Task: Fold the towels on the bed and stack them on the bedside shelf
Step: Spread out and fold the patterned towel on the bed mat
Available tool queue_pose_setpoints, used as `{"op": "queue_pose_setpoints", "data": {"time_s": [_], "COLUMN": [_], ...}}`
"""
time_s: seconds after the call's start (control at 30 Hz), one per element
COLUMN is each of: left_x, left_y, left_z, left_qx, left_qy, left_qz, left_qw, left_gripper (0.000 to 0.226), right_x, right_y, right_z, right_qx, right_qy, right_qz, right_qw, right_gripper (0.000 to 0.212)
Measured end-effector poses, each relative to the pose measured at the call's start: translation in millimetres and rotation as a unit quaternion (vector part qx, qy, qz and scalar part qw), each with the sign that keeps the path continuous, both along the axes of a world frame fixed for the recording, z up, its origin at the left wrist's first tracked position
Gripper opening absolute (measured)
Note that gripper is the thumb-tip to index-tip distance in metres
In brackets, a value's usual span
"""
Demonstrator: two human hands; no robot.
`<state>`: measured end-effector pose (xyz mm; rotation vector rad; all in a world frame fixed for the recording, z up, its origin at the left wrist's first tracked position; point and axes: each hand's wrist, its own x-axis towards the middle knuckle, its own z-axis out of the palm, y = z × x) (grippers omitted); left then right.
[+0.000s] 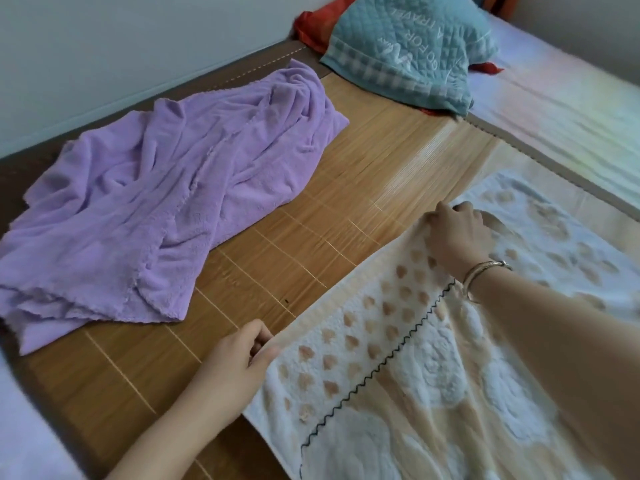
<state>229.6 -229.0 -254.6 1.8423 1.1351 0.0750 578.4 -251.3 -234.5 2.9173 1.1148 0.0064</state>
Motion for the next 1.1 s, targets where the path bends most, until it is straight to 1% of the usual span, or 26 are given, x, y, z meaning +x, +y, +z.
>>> {"op": "queue_pose_setpoints", "data": {"time_s": [0.1, 0.23, 0.33, 0.4, 0.43, 0.47, 0.53, 0.6, 0.67, 0.8, 0.87, 0.93, 0.97, 1.0, 1.03, 1.1], "left_x": [0.2, 3.3, 4.0, 3.0, 3.4, 4.8, 7.1, 10.5, 10.4, 9.2, 8.0, 4.9, 1.5, -2.4, -6.9, -12.6], "left_y": [3.0, -4.4, -15.6, -21.0, -21.9, -22.5, -19.3, -15.7, -10.2, -9.5, -13.4, -17.6, -19.4, -21.0, -25.1, -35.8], "left_z": [-5.0, -3.3, 1.6, 3.1, 1.4, 1.3, 1.1, 8.0, 14.5, 18.9, 15.0, 14.4, 13.5, 12.7, 12.9, 12.5], "left_qx": [-0.001, 0.032, 0.089, 0.15, 0.166, 0.163, 0.117, 0.092, 0.107, 0.111, 0.069, -0.012, -0.035, -0.03, -0.003, 0.051], "left_qy": [0.007, 0.021, 0.025, 0.038, 0.047, 0.065, 0.116, 0.138, 0.116, 0.068, 0.06, 0.041, 0.033, 0.027, 0.028, 0.027], "left_qz": [0.006, 0.02, 0.063, 0.067, 0.065, 0.062, 0.052, 0.032, 0.032, 0.095, 0.126, 0.168, 0.184, 0.195, 0.203, 0.223], "left_qw": [1.0, 0.999, 0.994, 0.986, 0.983, 0.982, 0.985, 0.986, 0.987, 0.987, 0.988, 0.985, 0.982, 0.98, 0.979, 0.973], "left_gripper": [0.017, 0.018, 0.014, 0.015, 0.018, 0.02, 0.023, 0.02, 0.019, 0.019, 0.023, 0.038, 0.044, 0.047, 0.047, 0.042], "right_x": [0.1, 1.6, -0.3, -9.0, -15.5, -23.3, -42.8, -61.9, -79.0, -92.9, -93.1, -95.0, -96.0, -96.8, -98.4, -101.3], "right_y": [2.7, 1.1, -3.8, -13.3, -19.9, -29.3, -44.9, -67.1, -88.5, -124.3, -136.2, -150.0, -157.3, -164.5, -172.9, -189.7], "right_z": [-10.9, -22.8, -19.7, -15.5, -14.2, -11.4, -8.6, -4.2, -6.6, -17.3, -19.7, -21.9, -23.8, -25.5, -27.3, -29.4], "right_qx": [-0.011, -0.022, -0.013, -0.006, 0.006, 0.021, 0.036, 0.035, 0.023, 0.004, -0.004, -0.005, -0.004, -0.004, -0.008, -0.018], "right_qy": [0.001, 0.013, 0.026, 0.012, 0.002, -0.002, 0.004, 0.033, 0.08, 0.124, 0.13, 0.138, 0.14, 0.139, 0.136, 0.134], "right_qz": [0.0, 0.0, 0.007, 0.035, 0.051, 0.067, 0.106, 0.139, 0.158, 0.155, 0.157, 0.16, 0.162, 0.166, 0.17, 0.175], "right_qw": [1.0, 1.0, 1.0, 0.999, 0.999, 0.998, 0.994, 0.989, 0.984, 0.98, 0.979, 0.977, 0.977, 0.976, 0.976, 0.975], "right_gripper": [0.024, 0.033, 0.049, 0.06, 0.063, 0.064, 0.061, 0.055, 0.055, 0.059, 0.06, 0.061, 0.062, 0.062, 0.064, 0.066]}}
